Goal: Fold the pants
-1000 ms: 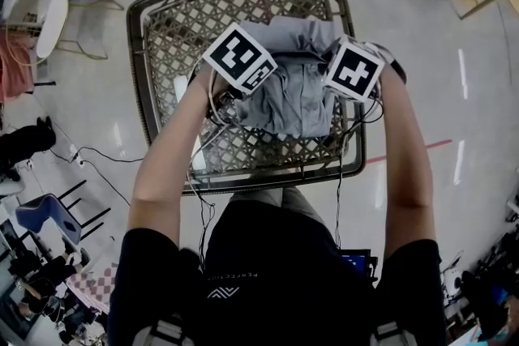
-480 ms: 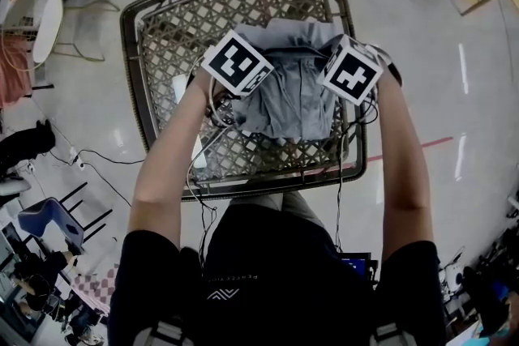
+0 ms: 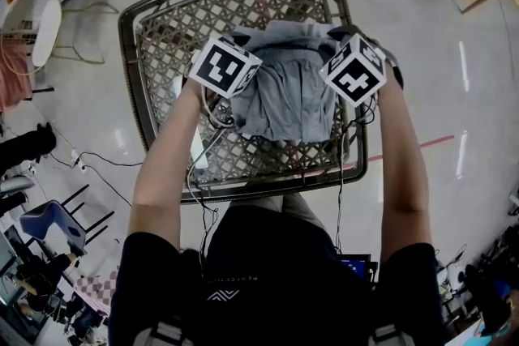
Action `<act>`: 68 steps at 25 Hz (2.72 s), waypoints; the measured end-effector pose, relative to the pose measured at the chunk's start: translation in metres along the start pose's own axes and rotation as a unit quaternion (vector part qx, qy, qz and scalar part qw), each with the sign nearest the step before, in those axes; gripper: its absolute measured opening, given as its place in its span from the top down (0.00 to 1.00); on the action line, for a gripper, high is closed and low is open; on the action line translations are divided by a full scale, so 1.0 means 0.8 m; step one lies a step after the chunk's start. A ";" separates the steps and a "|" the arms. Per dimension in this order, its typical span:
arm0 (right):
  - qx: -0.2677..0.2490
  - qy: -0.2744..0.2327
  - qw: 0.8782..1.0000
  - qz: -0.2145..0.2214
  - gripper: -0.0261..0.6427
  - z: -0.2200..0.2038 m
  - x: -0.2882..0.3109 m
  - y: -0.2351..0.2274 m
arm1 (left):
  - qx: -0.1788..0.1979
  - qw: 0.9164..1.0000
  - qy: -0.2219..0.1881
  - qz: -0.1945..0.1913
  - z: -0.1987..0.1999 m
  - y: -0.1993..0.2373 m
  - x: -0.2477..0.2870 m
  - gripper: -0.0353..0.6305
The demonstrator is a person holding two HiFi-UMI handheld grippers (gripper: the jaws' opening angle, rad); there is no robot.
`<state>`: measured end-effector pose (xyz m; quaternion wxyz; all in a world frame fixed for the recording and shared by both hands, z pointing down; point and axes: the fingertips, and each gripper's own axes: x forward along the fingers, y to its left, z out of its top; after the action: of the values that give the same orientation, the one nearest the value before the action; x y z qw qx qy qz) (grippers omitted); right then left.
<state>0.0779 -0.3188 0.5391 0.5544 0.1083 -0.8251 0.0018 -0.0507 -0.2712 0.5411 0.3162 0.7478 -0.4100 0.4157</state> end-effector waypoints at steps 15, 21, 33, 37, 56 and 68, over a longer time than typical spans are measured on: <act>0.118 -0.094 0.987 -0.049 0.89 -0.001 -0.049 -0.003 | -0.020 0.991 -0.130 0.014 0.036 -0.046 -0.033 0.92; 0.172 -0.110 0.978 -0.051 0.90 -0.010 -0.059 0.025 | -0.049 0.988 -0.144 0.018 0.021 -0.079 -0.037 0.93; 0.289 -0.154 0.942 -0.075 0.90 -0.028 -0.088 0.083 | -0.102 0.967 -0.214 0.092 -0.008 -0.101 -0.086 0.93; 0.319 -0.178 0.927 -0.088 0.90 -0.033 -0.107 0.104 | -0.107 0.961 -0.230 0.107 -0.022 -0.115 -0.105 0.93; 0.341 -0.220 0.907 -0.114 0.91 -0.052 -0.172 0.181 | -0.130 0.959 -0.229 0.107 -0.105 -0.191 -0.155 0.93; 0.354 -0.230 0.901 -0.103 0.91 -0.056 -0.183 0.210 | -0.145 0.957 -0.231 0.100 -0.119 -0.205 -0.172 0.93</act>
<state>0.1417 -0.1233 0.4422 0.2716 0.3790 -0.8590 0.2115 0.0143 -0.0696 0.4414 0.2743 0.7247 -0.6005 0.1975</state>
